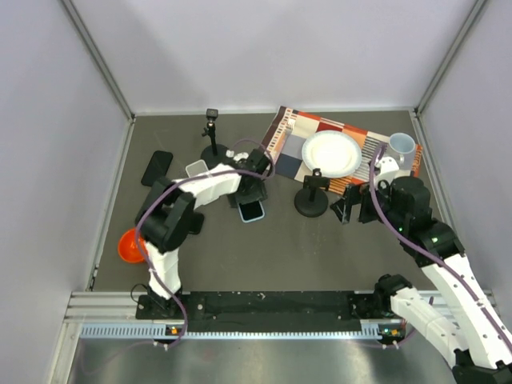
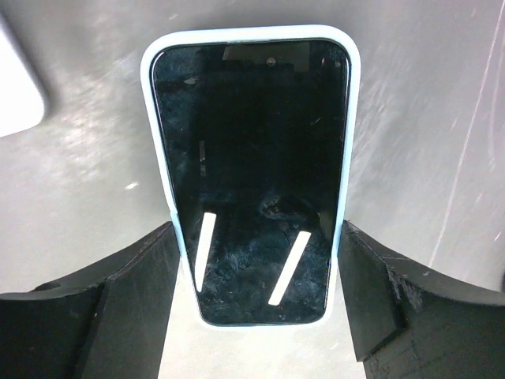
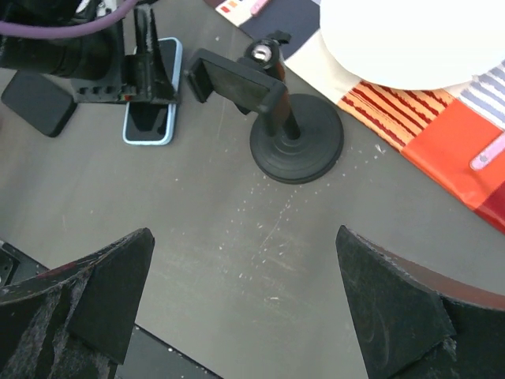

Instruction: Place the phone on the phone stand

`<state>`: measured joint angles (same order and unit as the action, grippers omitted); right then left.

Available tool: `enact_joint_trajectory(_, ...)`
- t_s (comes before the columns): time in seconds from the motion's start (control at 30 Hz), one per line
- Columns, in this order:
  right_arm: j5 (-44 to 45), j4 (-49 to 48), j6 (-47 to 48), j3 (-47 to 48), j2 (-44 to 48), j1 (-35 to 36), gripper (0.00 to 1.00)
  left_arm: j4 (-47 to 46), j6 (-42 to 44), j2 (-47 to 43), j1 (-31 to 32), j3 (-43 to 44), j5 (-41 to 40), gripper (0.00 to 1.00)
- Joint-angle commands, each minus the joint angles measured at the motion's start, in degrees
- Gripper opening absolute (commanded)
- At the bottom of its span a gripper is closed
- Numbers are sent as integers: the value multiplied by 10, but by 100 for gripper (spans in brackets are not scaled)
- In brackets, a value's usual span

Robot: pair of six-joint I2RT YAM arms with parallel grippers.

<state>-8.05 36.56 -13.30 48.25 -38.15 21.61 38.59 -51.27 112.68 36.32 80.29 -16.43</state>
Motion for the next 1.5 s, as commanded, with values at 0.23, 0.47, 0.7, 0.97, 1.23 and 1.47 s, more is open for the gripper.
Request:
enact_joint_trajectory(0.23,-68,-16,-33,135,-96,36,87,-301,282,-395,40,-251,119,0)
enact_joint_trajectory(0.47,-100,-45,-115,266,-251,103,87,-372,423,-509,126,-294,157,0)
enact_joint_trajectory(0.7,-68,-36,-141,336,-337,161,74,-409,437,-543,152,-332,120,0)
enact_joint_trajectory(0.97,-62,-38,-135,338,-394,198,52,-425,438,-556,156,-349,126,0)
enact_joint_trajectory(1.23,-101,-91,-132,294,-393,203,35,-412,435,-576,157,-347,134,0)
enact_joint_trajectory(1.47,-162,-118,-106,294,-407,203,3,-395,437,-586,157,-336,141,0)
